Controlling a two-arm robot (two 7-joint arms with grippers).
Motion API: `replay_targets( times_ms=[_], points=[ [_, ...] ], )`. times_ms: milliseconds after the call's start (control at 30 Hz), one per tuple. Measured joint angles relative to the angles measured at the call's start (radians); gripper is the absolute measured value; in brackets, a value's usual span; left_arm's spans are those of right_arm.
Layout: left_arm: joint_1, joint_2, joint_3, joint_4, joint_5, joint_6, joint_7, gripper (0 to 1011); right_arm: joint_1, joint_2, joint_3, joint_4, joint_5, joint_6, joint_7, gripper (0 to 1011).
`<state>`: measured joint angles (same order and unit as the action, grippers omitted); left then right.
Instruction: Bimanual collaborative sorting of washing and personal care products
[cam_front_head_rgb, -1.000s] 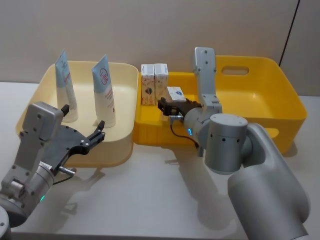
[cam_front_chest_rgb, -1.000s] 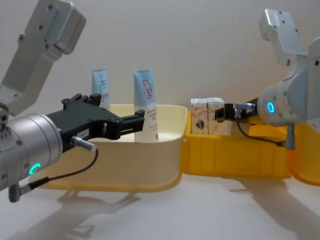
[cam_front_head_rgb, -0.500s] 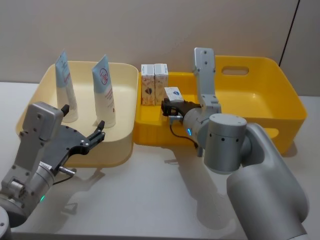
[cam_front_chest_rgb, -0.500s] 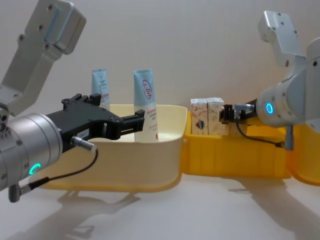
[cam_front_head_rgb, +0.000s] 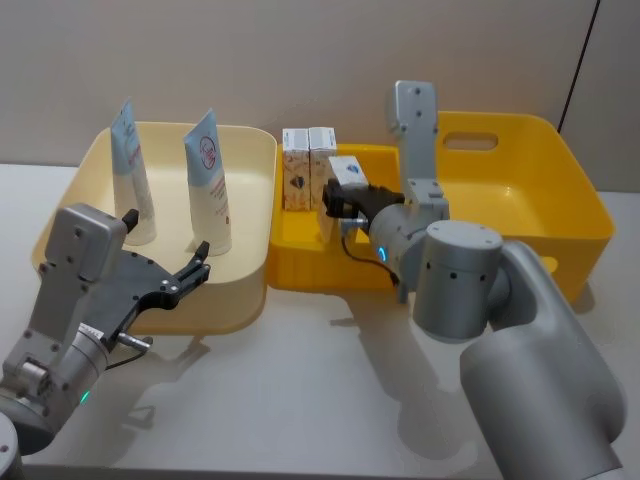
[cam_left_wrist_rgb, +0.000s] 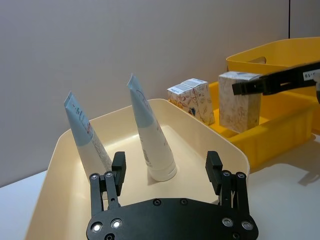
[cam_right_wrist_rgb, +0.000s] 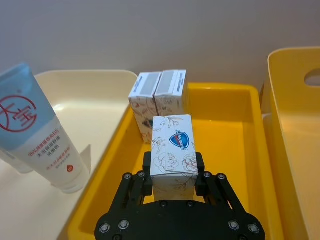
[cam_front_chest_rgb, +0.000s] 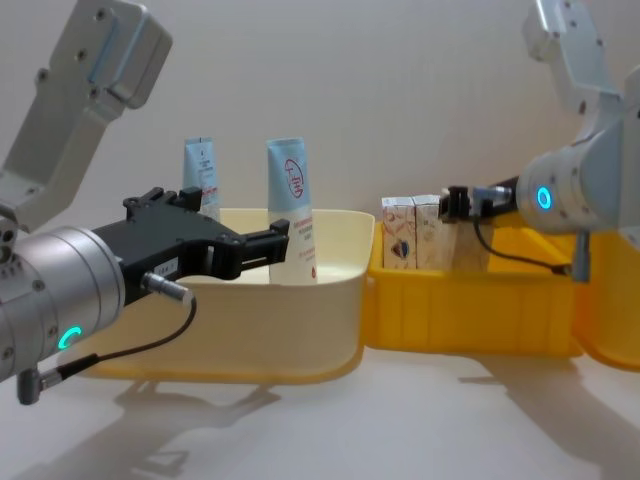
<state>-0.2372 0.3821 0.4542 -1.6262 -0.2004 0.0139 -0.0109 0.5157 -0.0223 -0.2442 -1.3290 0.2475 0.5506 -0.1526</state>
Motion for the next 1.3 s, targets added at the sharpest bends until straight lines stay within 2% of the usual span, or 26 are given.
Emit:
replay_targets(
  times_ms=[433, 700, 967, 1300],
  points=[
    [0.0, 0.0, 0.0, 0.0, 0.0, 0.0, 0.0, 1000, 0.006, 0.014, 0.014, -0.068, -0.006, -0.08, 0.035, 440],
    [0.0, 0.0, 0.0, 0.0, 0.0, 0.0, 0.0, 1000, 0.02, 0.027, 0.038, -0.116, -0.025, -0.142, 0.036, 440],
    [0.0, 0.0, 0.0, 0.0, 0.0, 0.0, 0.0, 1000, 0.03, 0.047, 0.073, -0.157, -0.06, -0.192, 0.002, 440],
    [0.0, 0.0, 0.0, 0.0, 0.0, 0.0, 0.0, 1000, 0.027, 0.073, 0.121, -0.191, -0.105, -0.212, -0.057, 440]
  ],
)
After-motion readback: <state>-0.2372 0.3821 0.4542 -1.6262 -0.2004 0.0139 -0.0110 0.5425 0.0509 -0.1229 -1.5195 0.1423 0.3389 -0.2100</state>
